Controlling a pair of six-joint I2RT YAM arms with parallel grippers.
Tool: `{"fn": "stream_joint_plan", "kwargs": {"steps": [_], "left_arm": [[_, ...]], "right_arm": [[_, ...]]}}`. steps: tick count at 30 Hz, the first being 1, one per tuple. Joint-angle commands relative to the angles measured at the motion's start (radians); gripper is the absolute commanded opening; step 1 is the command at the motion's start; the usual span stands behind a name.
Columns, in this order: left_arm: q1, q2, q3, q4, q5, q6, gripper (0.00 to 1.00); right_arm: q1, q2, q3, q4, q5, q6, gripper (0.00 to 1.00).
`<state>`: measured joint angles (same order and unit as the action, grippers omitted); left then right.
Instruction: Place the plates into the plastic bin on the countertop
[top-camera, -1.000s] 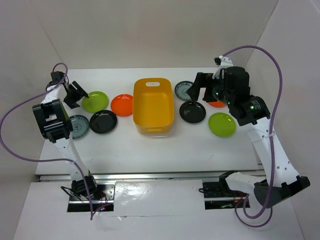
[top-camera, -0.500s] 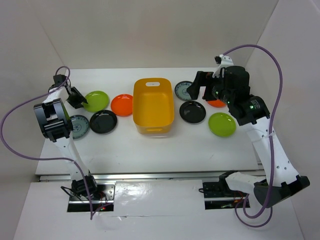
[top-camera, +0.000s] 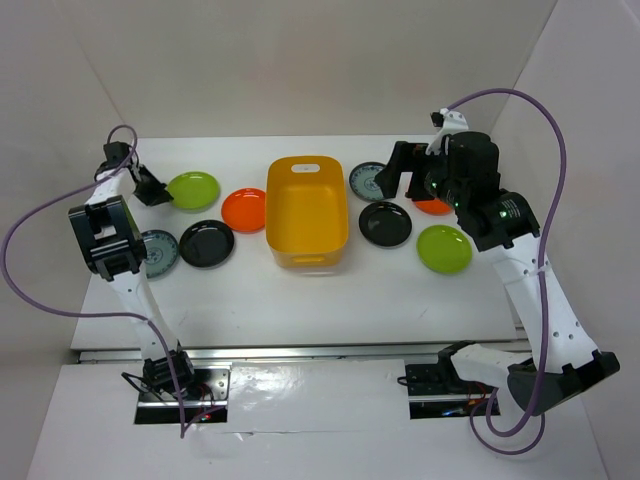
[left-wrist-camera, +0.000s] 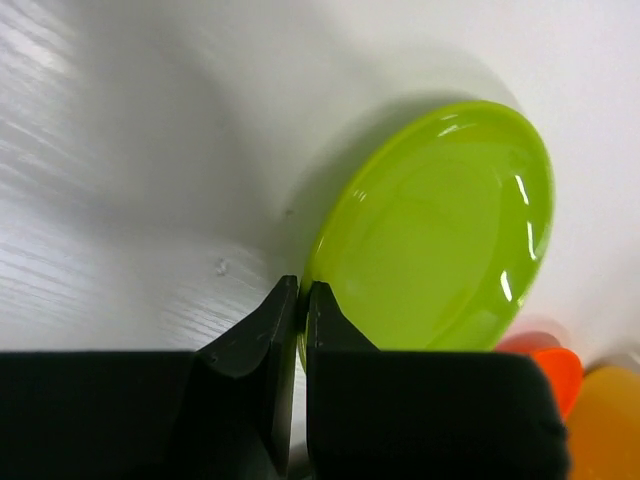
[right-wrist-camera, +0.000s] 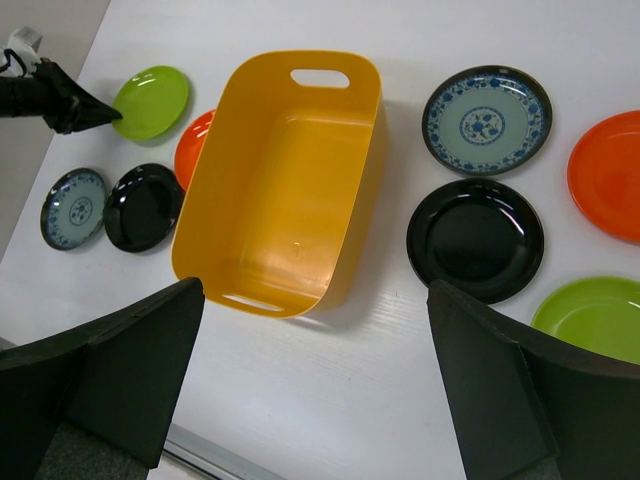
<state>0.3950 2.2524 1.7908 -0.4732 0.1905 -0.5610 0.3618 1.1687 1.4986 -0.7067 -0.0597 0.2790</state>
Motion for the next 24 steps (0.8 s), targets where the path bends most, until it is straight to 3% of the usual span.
{"fn": "stream_joint_plan", "kwargs": {"steps": [1,7,13,16,20,24], "left_arm": [[0.001,0.022,0.051,-0.025,0.051,0.004,0.0],[-0.019,-0.114,0.107,0.002,0.021,-0.028,0.0],[-0.076,-0.252,0.116,0.002,0.212,-0.036,0.0],[-0.111,-0.358,0.036,0.057,0.265,-0.05,0.0],[-0.263,-0.502,-0.048,0.11,0.25,-0.007,0.0],[-0.421,-0.516,-0.057,0.082,0.164,0.055,0.0]], "right_arm": [[0.005,-0.02,0.038,0.015,0.024,-0.004,1.0],[0.005,0.002,0.08,-0.014,0.034,-0.004,1.0],[-0.004,0.031,0.107,-0.014,0.11,-0.024,1.0],[-0.004,0.031,0.12,-0.014,0.119,-0.035,1.0],[-0.014,0.04,0.129,-0.014,0.13,-0.046,1.0],[-0.023,0.04,0.12,-0.014,0.13,-0.055,1.0]]}}
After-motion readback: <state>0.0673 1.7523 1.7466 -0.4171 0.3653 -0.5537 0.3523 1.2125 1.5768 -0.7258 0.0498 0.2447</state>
